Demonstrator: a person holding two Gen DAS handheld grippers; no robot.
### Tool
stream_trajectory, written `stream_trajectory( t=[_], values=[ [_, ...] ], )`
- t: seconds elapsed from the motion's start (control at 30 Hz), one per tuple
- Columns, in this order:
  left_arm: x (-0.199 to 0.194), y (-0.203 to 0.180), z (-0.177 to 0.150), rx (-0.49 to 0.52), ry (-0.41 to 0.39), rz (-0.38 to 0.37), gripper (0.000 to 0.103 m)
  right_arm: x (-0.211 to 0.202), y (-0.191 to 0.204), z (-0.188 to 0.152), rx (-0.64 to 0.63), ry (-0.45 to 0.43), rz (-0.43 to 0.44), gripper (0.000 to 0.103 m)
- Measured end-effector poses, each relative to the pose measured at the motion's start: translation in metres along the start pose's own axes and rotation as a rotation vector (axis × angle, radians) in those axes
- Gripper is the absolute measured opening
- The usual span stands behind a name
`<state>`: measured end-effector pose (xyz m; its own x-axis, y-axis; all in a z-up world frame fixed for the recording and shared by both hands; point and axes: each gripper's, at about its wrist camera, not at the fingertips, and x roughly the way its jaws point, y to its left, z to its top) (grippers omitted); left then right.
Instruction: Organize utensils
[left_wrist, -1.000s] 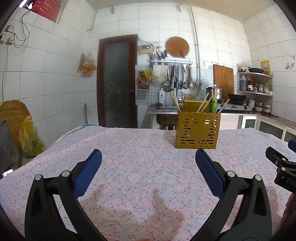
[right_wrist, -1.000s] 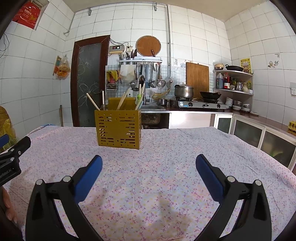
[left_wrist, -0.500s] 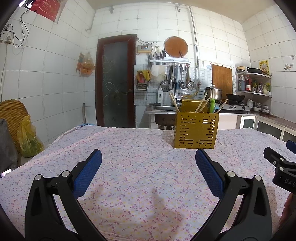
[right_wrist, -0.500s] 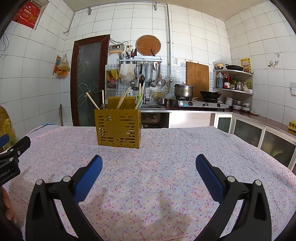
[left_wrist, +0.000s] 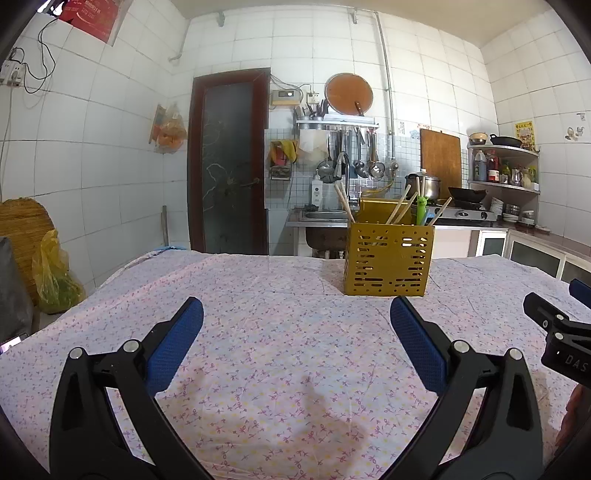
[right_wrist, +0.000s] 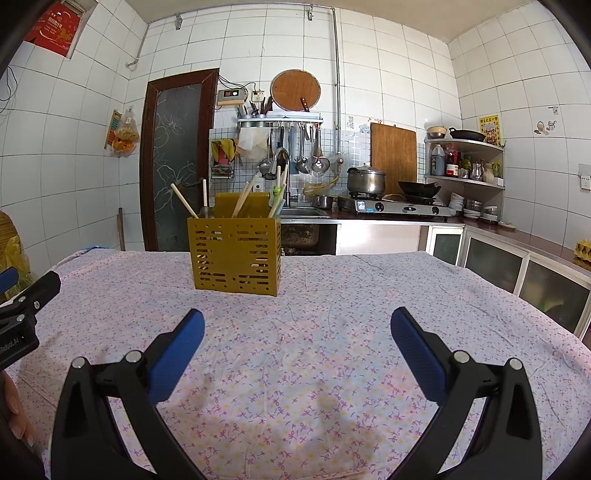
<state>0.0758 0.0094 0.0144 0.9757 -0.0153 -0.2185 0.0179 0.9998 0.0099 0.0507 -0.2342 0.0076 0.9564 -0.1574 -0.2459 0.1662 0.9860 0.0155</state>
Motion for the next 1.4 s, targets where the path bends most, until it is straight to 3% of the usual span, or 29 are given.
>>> stream_trajectory(
  t=[1.4],
  values=[
    [-0.0032,-0.0011,-0.0017,-0.002,-0.009,-0.002,0.098,-0.0008,-0.0015,0.0010,-0.001,0.001,0.001,0.099]
  ],
)
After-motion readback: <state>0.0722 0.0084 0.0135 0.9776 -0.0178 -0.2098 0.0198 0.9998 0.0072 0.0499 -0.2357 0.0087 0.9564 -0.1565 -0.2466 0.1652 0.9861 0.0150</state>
